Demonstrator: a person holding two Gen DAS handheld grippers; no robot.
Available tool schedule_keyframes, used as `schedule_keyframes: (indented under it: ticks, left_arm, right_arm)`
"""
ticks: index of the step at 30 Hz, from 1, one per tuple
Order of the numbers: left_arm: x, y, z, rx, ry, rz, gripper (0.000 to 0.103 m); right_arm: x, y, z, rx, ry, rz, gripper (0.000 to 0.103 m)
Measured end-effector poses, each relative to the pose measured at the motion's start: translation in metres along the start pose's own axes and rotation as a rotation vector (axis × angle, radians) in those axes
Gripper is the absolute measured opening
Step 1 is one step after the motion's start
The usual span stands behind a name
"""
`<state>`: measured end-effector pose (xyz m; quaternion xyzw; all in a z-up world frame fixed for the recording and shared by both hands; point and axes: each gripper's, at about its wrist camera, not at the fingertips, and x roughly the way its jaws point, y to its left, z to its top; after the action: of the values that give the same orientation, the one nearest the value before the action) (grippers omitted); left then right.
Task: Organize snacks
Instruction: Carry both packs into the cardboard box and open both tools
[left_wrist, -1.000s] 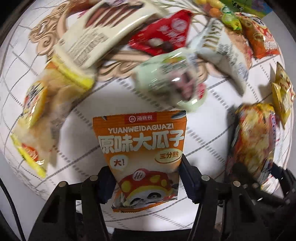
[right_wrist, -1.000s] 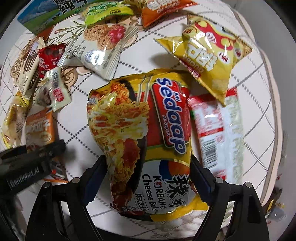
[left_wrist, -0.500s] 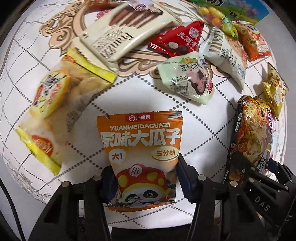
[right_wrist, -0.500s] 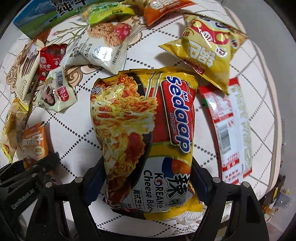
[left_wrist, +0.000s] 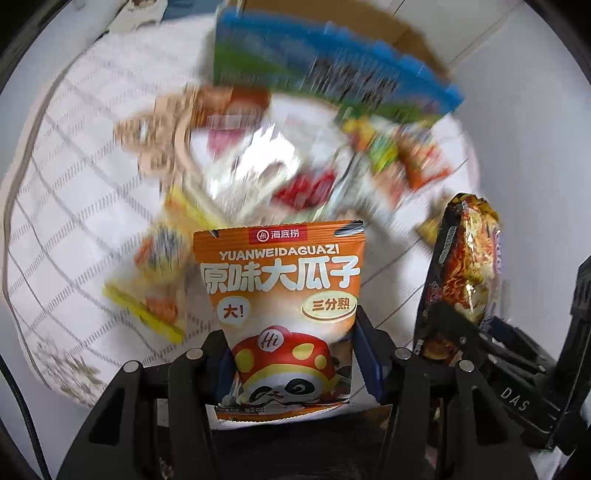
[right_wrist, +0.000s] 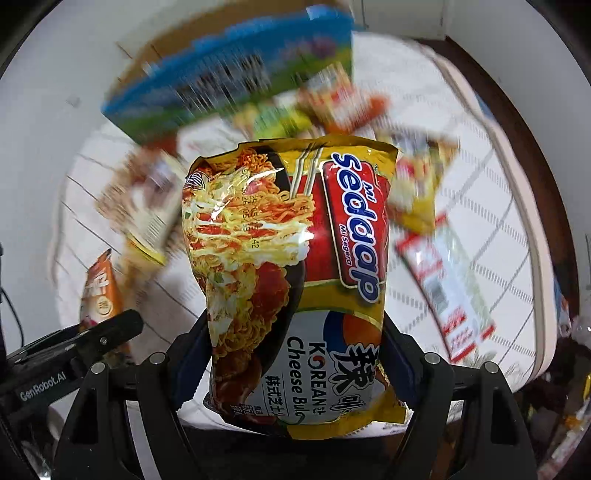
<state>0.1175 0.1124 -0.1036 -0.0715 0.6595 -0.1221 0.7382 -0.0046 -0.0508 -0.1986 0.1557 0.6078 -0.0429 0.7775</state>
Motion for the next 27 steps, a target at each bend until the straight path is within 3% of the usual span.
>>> schedule_keyframes:
  ticks: [4, 8, 12, 15, 20, 27]
  left_arm:
    - [-0.029, -0.025, 0.044, 0.001, -0.055, -0.054, 0.053]
    - [-0.045, -0.047, 0.104, 0.010, -0.107, -0.039, 0.053]
    - [-0.040, -0.061, 0.191, 0.006, -0.115, -0.017, 0.053]
    - [-0.002, -0.070, 0.249, -0.016, -0.089, -0.004, 0.053]
    - [0.060, -0.063, 0.333, -0.033, -0.032, 0.081, 0.053]
    - [0.145, -0.049, 0.392, -0.071, 0.089, 0.097, 0.053]
  right_arm:
    - [-0.044, 0.016, 0.042, -0.019, -0.063, 0.060, 0.084]
    - [-0.073, 0.024, 0.102, -0.068, -0.123, 0.094, 0.084]
    - [-0.091, 0.030, 0.177, -0.115, -0.165, 0.084, 0.084]
    - [-0.072, 0.043, 0.234, -0.141, -0.160, 0.077, 0.084]
    - [-0.014, 0.059, 0.334, -0.184, -0.107, 0.043, 0.084]
    - [0.082, 0.064, 0.407, -0.199, 0.012, 0.013, 0.084]
